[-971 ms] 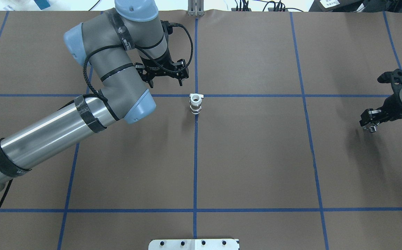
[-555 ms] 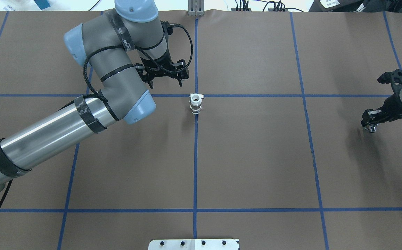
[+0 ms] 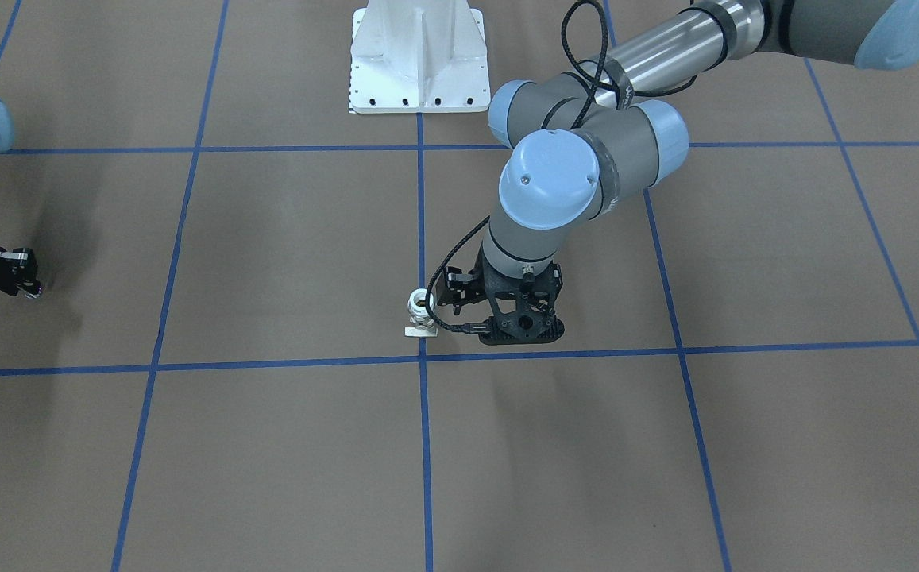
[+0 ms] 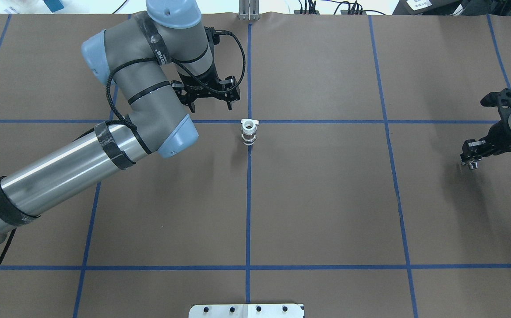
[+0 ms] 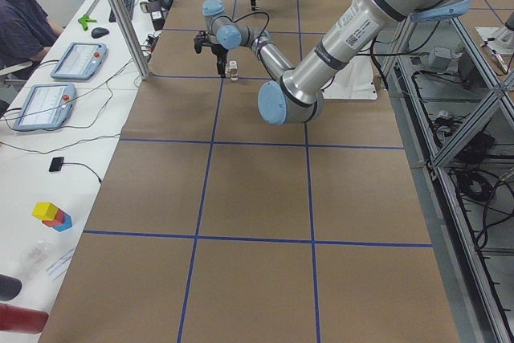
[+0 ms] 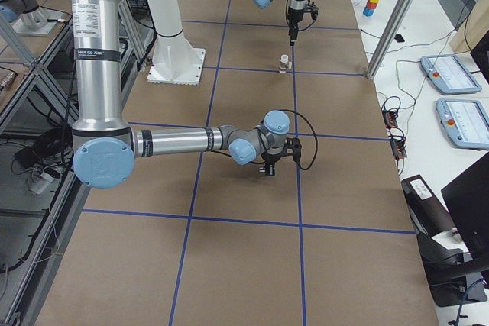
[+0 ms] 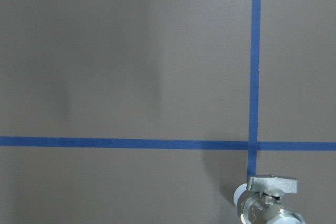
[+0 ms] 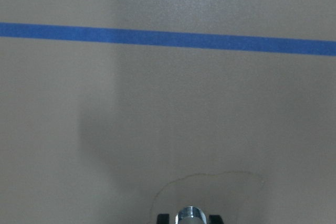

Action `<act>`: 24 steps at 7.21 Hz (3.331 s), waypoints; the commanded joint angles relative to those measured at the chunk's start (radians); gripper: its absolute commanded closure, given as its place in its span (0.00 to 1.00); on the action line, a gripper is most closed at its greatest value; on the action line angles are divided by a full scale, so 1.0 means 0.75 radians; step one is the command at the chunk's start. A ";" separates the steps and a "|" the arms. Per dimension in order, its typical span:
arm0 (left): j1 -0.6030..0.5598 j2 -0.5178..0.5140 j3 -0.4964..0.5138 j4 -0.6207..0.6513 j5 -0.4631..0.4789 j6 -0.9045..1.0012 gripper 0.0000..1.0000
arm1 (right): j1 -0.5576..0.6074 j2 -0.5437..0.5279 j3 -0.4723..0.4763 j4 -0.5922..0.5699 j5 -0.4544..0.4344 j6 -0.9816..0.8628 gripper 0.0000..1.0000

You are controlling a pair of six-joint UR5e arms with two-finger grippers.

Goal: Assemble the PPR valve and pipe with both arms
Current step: 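Hold the chrome fitting in the right gripper above its spot, then carry the fitting with the right gripper toward the valve while the left arm withdraws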

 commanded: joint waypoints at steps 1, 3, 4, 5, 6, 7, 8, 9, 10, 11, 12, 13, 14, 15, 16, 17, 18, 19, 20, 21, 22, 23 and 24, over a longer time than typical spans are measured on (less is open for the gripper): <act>0.000 0.000 0.000 0.000 0.000 0.000 0.00 | 0.000 -0.004 0.000 0.002 -0.002 0.000 1.00; 0.000 0.000 0.000 0.000 0.000 0.000 0.00 | 0.000 -0.004 0.000 0.002 -0.002 -0.002 1.00; 0.000 0.000 0.000 0.000 0.000 0.000 0.00 | 0.000 0.004 -0.002 -0.006 0.002 -0.002 1.00; 0.000 0.000 0.000 0.000 0.000 0.000 0.00 | 0.000 0.013 -0.002 -0.013 0.015 -0.002 1.00; 0.000 0.002 0.000 0.000 0.000 0.000 0.00 | 0.000 0.015 0.000 -0.015 0.021 -0.002 1.00; 0.000 0.002 0.000 0.000 0.000 0.000 0.00 | 0.000 0.017 0.000 -0.015 0.025 -0.002 1.00; 0.000 0.002 0.000 0.000 0.000 0.000 0.00 | 0.000 0.019 -0.002 -0.015 0.027 -0.002 1.00; 0.000 0.002 0.000 0.000 0.000 0.000 0.00 | 0.000 0.017 0.002 -0.017 0.037 -0.002 1.00; 0.000 0.002 0.000 0.000 0.000 0.000 0.00 | 0.014 0.015 0.010 -0.019 0.072 -0.002 1.00; 0.000 0.000 0.000 0.000 0.000 0.000 0.00 | 0.049 0.023 0.021 -0.053 0.110 -0.002 1.00; 0.000 0.000 -0.002 0.000 0.000 0.000 0.00 | 0.085 0.059 0.047 -0.141 0.135 -0.002 1.00; -0.002 0.002 -0.002 0.000 0.000 0.000 0.00 | 0.090 0.082 0.104 -0.249 0.139 -0.002 1.00; -0.002 0.002 -0.002 0.000 0.002 0.010 0.00 | 0.098 0.149 0.145 -0.412 0.141 -0.002 1.00; -0.006 0.002 -0.004 0.002 0.002 0.049 0.00 | 0.118 0.237 0.166 -0.555 0.142 -0.006 1.00; -0.014 0.016 -0.008 0.000 0.000 0.051 0.00 | 0.121 0.296 0.172 -0.632 0.142 -0.016 1.00; -0.028 0.024 -0.020 0.002 0.002 0.104 0.00 | 0.119 0.384 0.168 -0.732 0.142 -0.016 1.00; -0.041 0.097 -0.073 0.002 0.002 0.179 0.00 | 0.119 0.496 0.168 -0.858 0.142 -0.016 1.00; -0.085 0.183 -0.151 0.002 0.002 0.273 0.00 | 0.112 0.601 0.164 -0.965 0.144 -0.016 1.00; -0.132 0.279 -0.232 0.004 -0.004 0.365 0.00 | 0.108 0.679 0.164 -1.045 0.152 0.002 1.00; -0.177 0.355 -0.304 0.010 -0.008 0.461 0.00 | 0.090 0.740 0.152 -1.090 0.172 0.038 1.00; -0.229 0.453 -0.384 0.016 -0.012 0.570 0.00 | 0.066 0.822 0.105 -1.093 0.188 0.122 1.00; -0.278 0.525 -0.425 0.018 -0.014 0.668 0.00 | 0.027 0.926 0.030 -1.091 0.209 0.232 1.00; -0.325 0.576 -0.436 0.018 -0.043 0.746 0.00 | -0.026 1.042 -0.056 -1.072 0.205 0.383 1.00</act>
